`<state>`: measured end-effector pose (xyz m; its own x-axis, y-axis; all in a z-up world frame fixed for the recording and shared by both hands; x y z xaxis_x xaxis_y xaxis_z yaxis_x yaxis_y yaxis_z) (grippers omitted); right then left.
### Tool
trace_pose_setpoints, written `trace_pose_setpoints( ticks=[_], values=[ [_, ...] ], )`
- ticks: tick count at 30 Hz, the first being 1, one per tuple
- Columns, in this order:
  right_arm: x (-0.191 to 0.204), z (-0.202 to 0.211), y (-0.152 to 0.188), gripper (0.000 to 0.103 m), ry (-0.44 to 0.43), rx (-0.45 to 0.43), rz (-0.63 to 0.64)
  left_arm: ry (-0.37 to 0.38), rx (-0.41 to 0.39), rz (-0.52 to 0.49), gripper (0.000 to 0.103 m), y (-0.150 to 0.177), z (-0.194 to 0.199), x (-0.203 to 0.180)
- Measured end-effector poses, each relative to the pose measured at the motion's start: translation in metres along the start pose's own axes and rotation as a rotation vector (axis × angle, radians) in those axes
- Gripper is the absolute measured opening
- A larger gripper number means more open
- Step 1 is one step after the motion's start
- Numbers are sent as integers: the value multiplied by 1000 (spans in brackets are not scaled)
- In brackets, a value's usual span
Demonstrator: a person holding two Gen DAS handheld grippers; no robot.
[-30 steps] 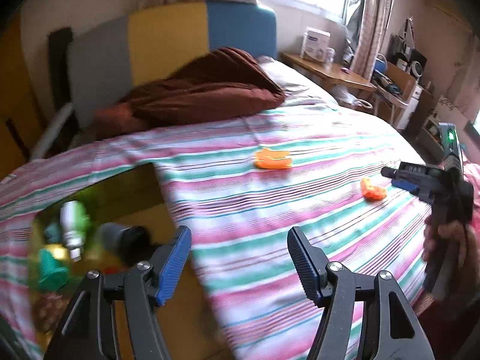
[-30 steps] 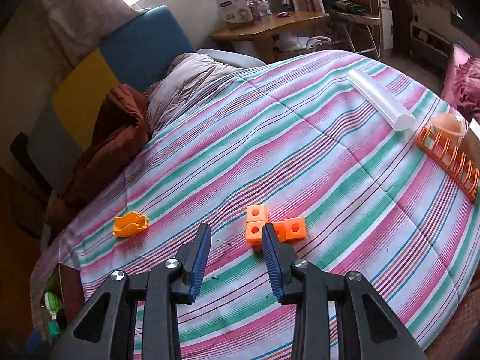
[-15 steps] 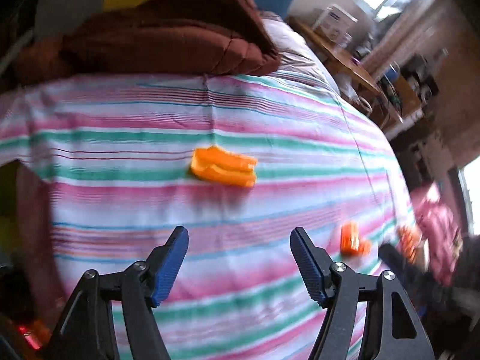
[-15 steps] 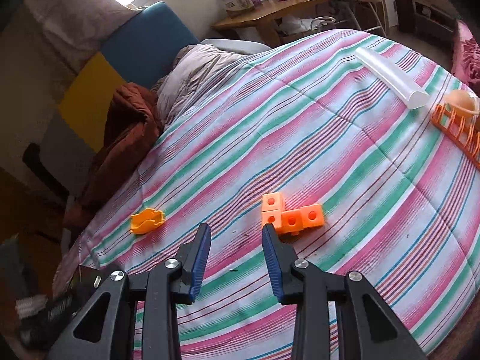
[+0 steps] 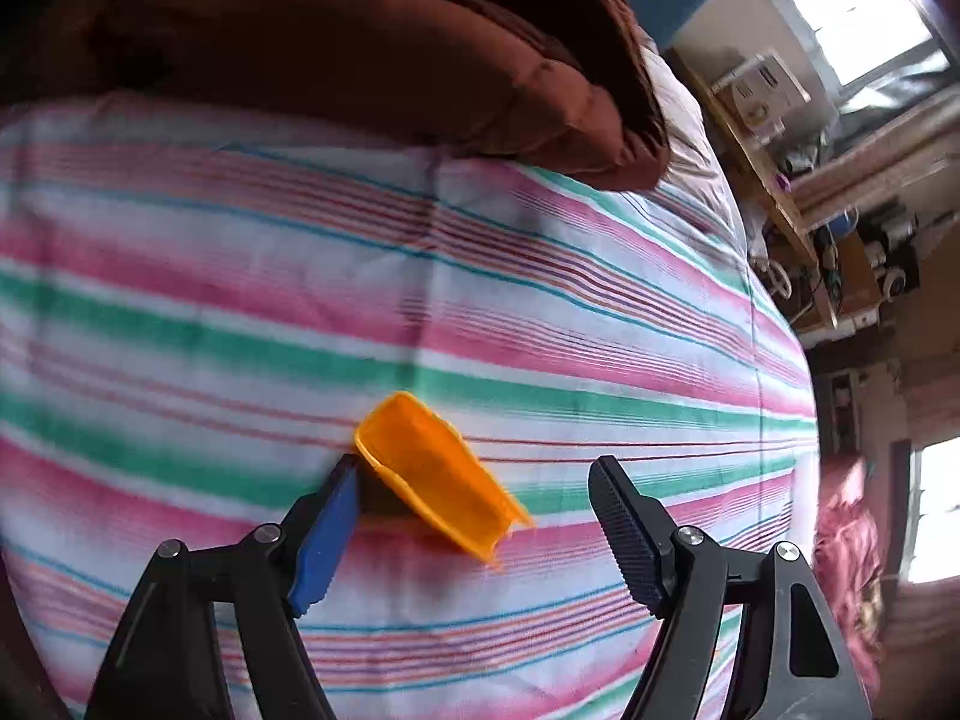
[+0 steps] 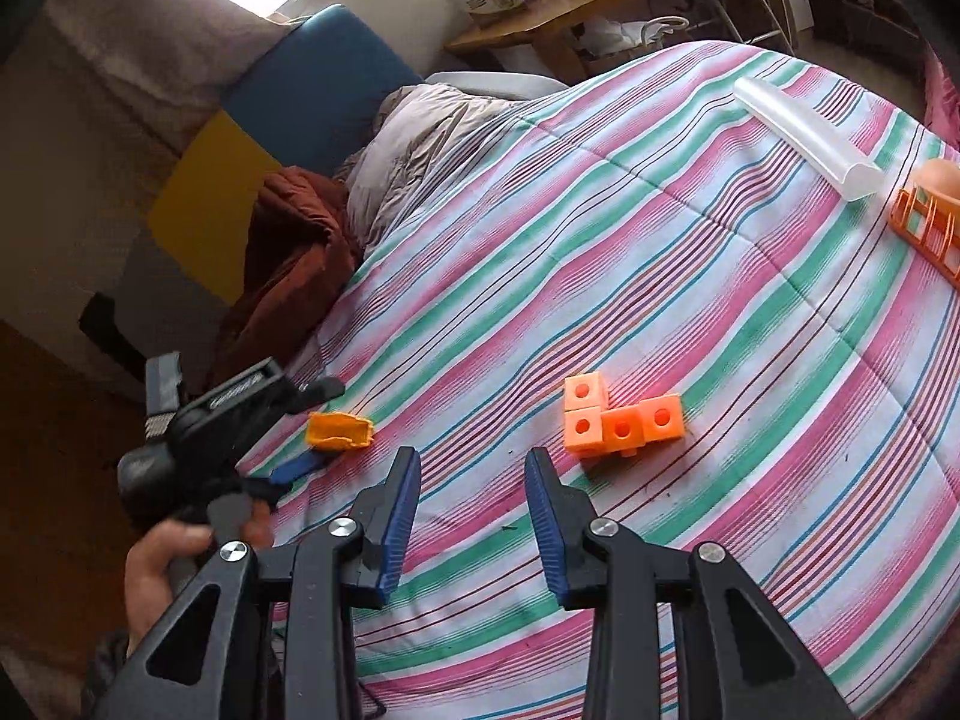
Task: Organize rigid objects
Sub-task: 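Grasp the orange boat-shaped piece with the left gripper, then lift the orange piece with the left gripper while the right moves over the orange cubes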
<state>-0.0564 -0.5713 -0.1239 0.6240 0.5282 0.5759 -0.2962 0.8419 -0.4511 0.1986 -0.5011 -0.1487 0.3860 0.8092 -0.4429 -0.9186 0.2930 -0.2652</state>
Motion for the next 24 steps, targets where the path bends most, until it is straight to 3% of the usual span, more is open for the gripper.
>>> trace_pose_setpoints(
  ticks=[5, 6, 7, 9, 12, 17, 24],
  values=[
    [-8, 2, -2, 36, -4, -5, -34, -96, -2, -162, 74, 3, -9, -14],
    [-10, 2, -3, 36, -1, -10, -43, -129, -11, -188, 61, 5, -8, -14],
    [-13, 3, -4, 36, 3, -15, -55, -148, -16, -202, 39, 6, -7, -12],
    [-20, 6, -7, 36, 11, -33, -84, -155, -12, -236, 27, 10, -4, -7],
    [-32, 11, -11, 36, 31, -64, -129, -121, -7, -263, 27, 22, 5, 2],
    [-51, 13, -15, 36, 64, -80, -202, -134, -15, -338, 27, 58, 18, 8],
    [-75, 7, -17, 36, 128, -66, -273, -115, -1, -488, 26, 133, 42, 9]
  ],
)
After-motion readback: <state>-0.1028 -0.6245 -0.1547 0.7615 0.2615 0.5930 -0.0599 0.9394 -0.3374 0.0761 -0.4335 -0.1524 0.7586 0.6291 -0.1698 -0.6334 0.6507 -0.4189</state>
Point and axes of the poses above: each gripper's, at about its wrist camera, not at the fingertips, and z roughly against the way its jaws point, x to its left, y to its underside, the point moved 5 cm from there along -z, roughly the way its jaws point, and after that the axes turned 2 degrees about y, right-handed, at the moved point
